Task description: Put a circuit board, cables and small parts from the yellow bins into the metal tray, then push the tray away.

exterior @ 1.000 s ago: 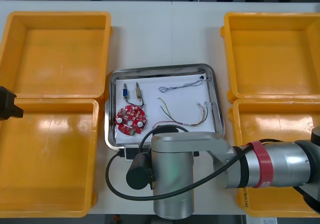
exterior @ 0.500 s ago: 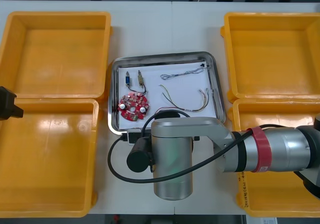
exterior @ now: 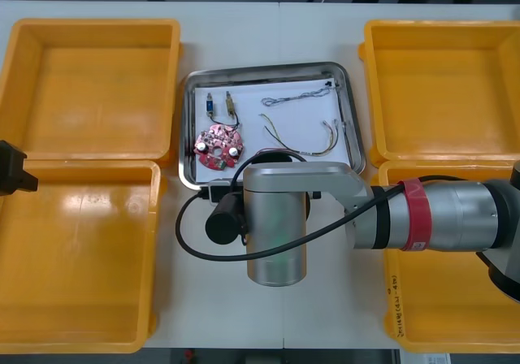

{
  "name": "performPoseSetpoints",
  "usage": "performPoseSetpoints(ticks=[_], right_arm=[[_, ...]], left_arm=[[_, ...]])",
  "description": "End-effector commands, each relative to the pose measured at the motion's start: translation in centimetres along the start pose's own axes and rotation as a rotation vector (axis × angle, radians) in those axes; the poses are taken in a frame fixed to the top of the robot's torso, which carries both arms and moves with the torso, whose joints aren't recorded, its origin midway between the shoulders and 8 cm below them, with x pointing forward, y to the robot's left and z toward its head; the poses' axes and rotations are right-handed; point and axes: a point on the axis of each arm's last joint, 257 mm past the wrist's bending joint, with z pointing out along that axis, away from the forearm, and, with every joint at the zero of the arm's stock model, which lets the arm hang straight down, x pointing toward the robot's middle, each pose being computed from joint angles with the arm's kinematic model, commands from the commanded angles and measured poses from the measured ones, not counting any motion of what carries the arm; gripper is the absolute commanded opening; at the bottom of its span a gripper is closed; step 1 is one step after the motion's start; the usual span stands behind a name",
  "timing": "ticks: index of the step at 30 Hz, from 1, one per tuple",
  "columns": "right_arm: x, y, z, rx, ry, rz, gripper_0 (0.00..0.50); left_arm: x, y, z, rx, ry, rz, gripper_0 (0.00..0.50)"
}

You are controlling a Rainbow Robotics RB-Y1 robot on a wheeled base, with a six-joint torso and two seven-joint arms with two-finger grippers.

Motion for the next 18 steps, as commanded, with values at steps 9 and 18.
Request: performPoseSetpoints(ticks=[9,18], right_arm=[[0.3,-5.8,1.1,0.086,0.007,0.006,0.000],[-0.1,-8.0,1.6,0.071,-0.004,0.024,0.000]], left_arm=[[-0.6,1.7,-1.5,-0.055,-0.033,0.094,0.500],[-0.6,1.7,-1.5,-0.055,-0.033,0.094,0.500]])
